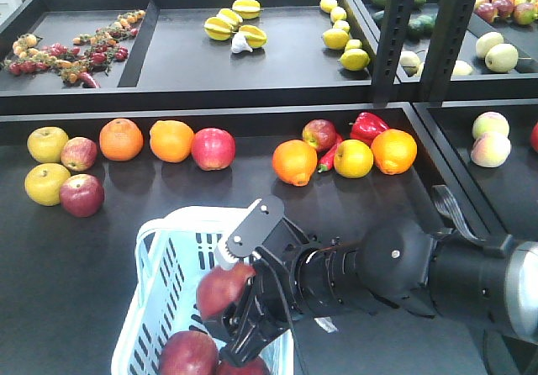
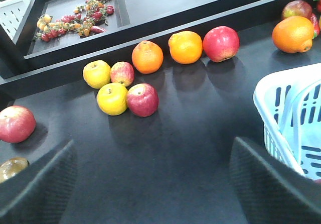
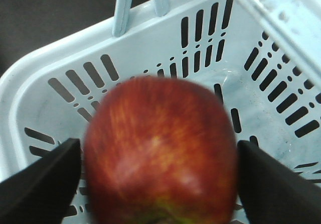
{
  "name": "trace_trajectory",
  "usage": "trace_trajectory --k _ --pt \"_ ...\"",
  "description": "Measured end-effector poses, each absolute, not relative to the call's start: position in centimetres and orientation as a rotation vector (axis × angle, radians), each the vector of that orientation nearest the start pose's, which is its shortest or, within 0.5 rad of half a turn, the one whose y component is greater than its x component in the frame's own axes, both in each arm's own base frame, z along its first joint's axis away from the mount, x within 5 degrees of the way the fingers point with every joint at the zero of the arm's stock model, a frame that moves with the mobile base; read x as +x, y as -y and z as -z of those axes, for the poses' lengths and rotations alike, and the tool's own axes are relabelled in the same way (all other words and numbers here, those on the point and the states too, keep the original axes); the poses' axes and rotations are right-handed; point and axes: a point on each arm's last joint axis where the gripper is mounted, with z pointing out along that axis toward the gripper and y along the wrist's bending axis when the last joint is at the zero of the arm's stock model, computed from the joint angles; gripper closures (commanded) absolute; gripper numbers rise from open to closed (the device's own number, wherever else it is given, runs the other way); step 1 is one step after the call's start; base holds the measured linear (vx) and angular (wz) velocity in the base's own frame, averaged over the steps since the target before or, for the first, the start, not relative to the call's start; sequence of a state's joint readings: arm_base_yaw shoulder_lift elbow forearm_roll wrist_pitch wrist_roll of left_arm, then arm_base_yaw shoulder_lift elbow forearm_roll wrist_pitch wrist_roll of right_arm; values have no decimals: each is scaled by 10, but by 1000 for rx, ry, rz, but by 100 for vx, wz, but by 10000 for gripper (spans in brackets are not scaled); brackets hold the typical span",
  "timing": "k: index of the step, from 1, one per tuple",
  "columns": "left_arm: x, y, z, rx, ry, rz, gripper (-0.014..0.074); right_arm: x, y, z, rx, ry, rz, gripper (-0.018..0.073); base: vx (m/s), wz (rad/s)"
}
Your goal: Pick three apples into basket with both arms
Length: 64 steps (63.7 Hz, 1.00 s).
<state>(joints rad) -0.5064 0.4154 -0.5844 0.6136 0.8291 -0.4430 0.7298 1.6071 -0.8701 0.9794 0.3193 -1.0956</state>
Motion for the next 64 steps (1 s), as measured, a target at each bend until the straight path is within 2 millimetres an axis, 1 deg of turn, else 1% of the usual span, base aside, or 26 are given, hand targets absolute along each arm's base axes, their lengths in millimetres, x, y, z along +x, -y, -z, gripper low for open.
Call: trace_trajectory --k 3,18,32,40,46,52,54,59,64 --pt "78 -1 -320 236 -1984 -124 11 223 -232 -205 -1142 -2166 -587 -102 0 0" --pt "78 -1 -320 236 -1984 -124 11 223 -232 -205 -1121 -2180 -598 -85 0 0" --pt "78 -1 -320 236 -1984 -124 11 218 -232 -204 -1066 -2267 -667 -63 0 0" --pt "78 -1 -320 236 -1984 -124 11 214 -228 -208 -1065 -2310 -665 -49 0 0" --pt "78 -1 -320 236 -1984 -124 11 213 -218 -212 -1053 -2365 -642 -39 0 0" --pt "78 -1 -320 236 -1984 -124 11 215 -202 -217 -1030 -2437 -584 -29 0 0" --pt "78 -1 -320 236 -1984 -124 11 215 -194 -220 -1028 -2461 -547 -27 0 0" --pt "78 -1 -320 236 -1984 -124 11 220 -176 -225 -970 -2516 -478 -26 0 0" --pt "78 -1 -320 236 -1984 -124 11 227 -154 -229 -898 -2566 -389 -26 0 0"
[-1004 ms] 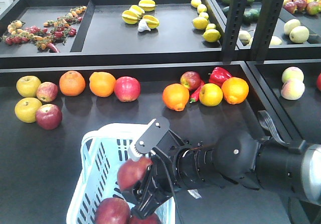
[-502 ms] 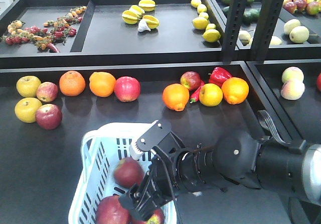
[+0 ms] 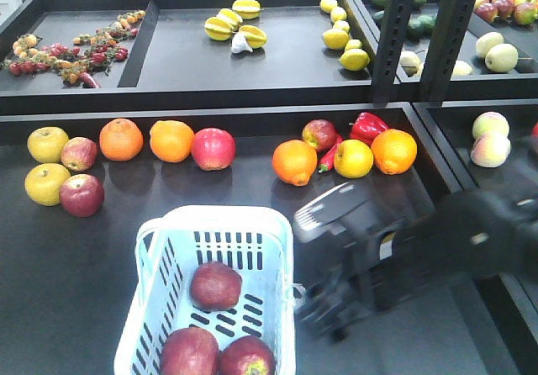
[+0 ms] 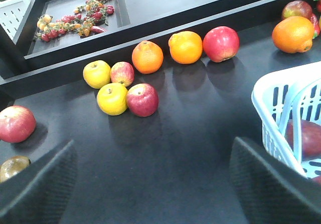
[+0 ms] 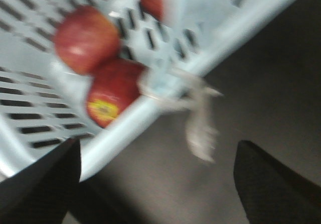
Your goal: Pick three apples into basket with both arms
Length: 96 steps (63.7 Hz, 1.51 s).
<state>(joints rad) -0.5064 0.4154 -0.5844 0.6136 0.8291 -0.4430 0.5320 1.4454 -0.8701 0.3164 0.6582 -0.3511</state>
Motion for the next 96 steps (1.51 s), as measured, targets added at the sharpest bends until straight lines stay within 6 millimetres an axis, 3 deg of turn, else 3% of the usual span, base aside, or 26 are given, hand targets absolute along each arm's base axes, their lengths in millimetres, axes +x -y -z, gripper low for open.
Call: trace_trajectory --k 12,24,39,53,75,96 --pt "78 -1 -320 236 -1984 -124 11 241 -99 -242 -684 -2632 -259 -26 0 0" --pt "78 -1 -320 236 -1984 -124 11 242 -52 -256 -489 -2659 -168 -26 0 0" --pt "78 -1 -320 236 -1984 -124 11 228 -17 -278 -314 -2634 -106 -26 0 0" --pt "78 -1 -320 236 -1984 -124 11 204 -11 -297 -282 -2557 -68 -22 0 0" --pt "78 -1 -320 236 -1984 -124 11 162 -9 -283 -230 -2433 -47 -22 0 0" --pt "78 -1 -320 236 -1984 -124 11 157 -9 -288 -222 -2370 -37 -22 0 0"
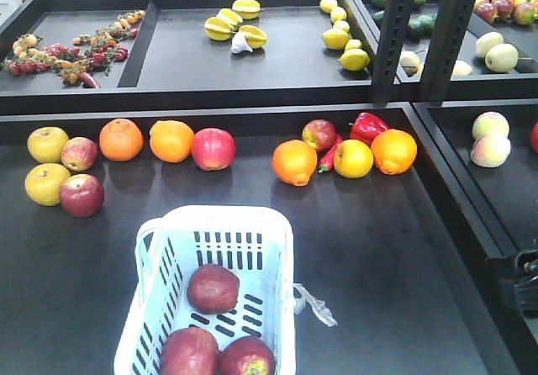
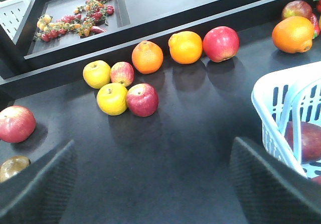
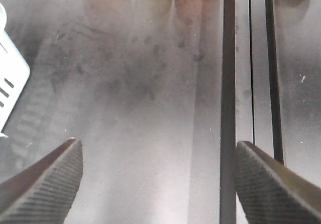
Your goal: Pick three apples into basket with both arms
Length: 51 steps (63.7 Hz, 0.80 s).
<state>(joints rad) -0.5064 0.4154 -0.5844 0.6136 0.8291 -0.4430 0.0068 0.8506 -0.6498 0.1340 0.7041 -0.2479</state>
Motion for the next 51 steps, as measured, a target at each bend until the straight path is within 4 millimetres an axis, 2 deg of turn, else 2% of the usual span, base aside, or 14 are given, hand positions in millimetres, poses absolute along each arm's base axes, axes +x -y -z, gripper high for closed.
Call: trace_trajectory --k 17,28,34,41,48,51 --pt "78 -1 -320 236 -1984 -124 11 157 -9 -288 -221 -2367 -36 -1 0 0" --pt "78 -1 -320 236 -1984 -124 11 157 -9 -289 -221 -2363 -36 69 0 0" --pt "78 -1 -320 236 -1984 -124 39 157 -9 -289 -221 -2362 -36 144 0 0" --pt "78 -1 -320 236 -1984 -124 150 157 -9 -289 -220 -2357 -35 258 0 0" --pt "78 -1 -320 236 -1984 -124 329 158 -9 -289 -219 -2356 -34 405 0 0" --pt "78 -1 -320 236 -1984 -124 433 158 -9 -289 -219 -2355 -34 470 0 0"
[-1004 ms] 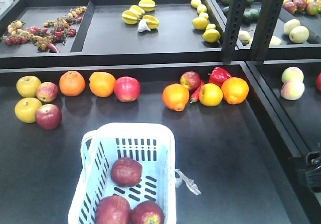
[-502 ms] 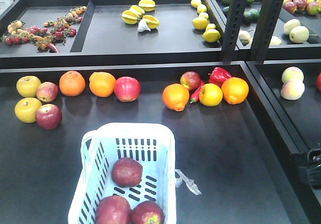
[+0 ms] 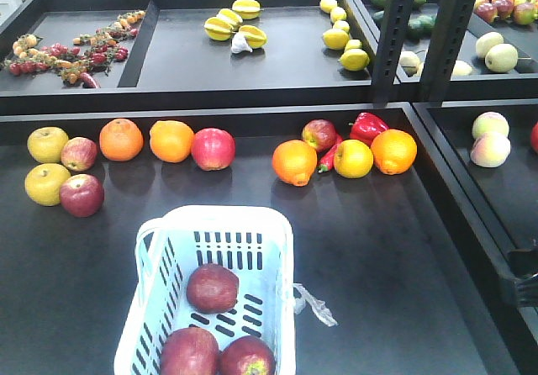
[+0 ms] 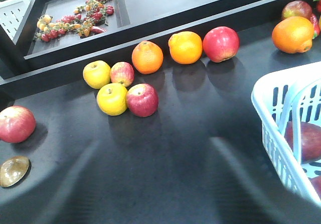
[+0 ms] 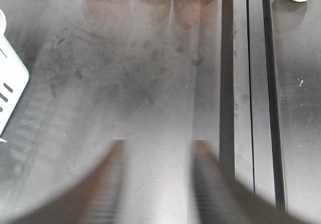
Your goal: Pick three apples into basket with both arms
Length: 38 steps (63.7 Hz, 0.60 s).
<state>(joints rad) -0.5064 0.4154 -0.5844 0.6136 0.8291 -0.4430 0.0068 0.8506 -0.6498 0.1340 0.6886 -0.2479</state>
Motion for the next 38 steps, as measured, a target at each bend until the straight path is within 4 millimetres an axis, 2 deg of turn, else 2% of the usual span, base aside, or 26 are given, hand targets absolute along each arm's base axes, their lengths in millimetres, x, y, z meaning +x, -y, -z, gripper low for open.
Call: trace_trajectory --k 5,7,38 --pt "78 -1 -320 236 -1984 -124 568 158 -9 -289 -219 -2355 -34 576 0 0" --pt "78 -1 -320 236 -1984 -124 606 158 -9 -289 -219 -2355 -34 574 0 0" --pt "78 -1 -320 236 -1984 -124 605 158 -9 -289 -217 -2353 -37 568 0 0"
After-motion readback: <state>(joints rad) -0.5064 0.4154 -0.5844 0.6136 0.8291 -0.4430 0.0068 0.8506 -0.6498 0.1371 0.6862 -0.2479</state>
